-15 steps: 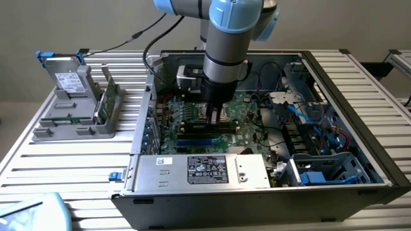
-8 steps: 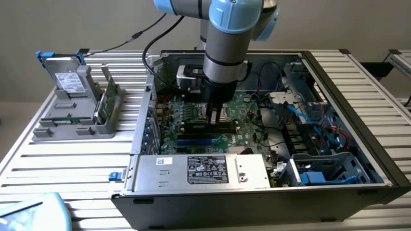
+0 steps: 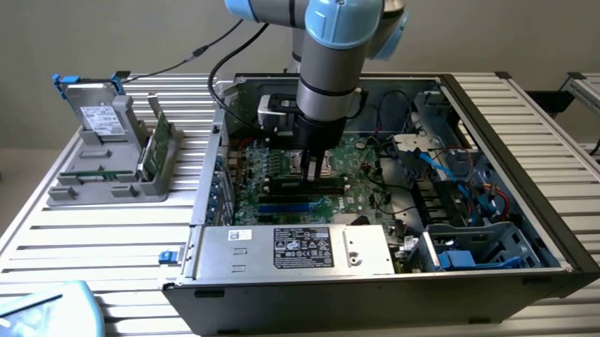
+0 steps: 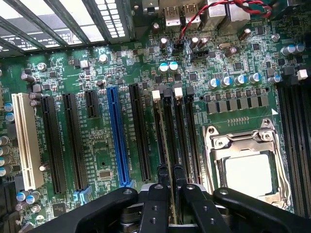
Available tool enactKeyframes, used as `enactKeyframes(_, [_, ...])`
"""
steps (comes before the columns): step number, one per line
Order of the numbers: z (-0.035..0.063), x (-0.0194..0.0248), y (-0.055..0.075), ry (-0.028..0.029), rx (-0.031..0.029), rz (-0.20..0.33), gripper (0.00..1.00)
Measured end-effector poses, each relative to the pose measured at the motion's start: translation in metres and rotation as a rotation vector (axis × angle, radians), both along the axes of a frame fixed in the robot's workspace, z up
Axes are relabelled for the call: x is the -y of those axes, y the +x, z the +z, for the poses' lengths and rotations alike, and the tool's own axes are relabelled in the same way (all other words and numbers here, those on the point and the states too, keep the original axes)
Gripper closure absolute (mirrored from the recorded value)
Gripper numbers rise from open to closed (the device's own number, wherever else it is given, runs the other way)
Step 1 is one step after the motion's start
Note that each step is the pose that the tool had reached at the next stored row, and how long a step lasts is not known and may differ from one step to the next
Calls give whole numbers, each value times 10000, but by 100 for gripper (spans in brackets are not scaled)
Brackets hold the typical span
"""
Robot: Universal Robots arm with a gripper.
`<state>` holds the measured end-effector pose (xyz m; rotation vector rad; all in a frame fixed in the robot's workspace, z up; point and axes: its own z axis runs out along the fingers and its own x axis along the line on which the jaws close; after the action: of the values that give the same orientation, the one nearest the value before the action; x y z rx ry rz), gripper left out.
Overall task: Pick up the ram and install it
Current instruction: 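Insert the ram into the slot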
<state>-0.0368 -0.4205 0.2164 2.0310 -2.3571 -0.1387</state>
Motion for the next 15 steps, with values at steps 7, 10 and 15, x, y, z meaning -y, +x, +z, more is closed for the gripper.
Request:
enactKeyframes(7, [-8, -1, 0, 0, 0, 0, 85])
enactKeyframes(10, [-10, 0, 0, 0, 1, -1, 85])
enactKeyframes(15, [-17, 0, 0, -1, 0, -1, 85])
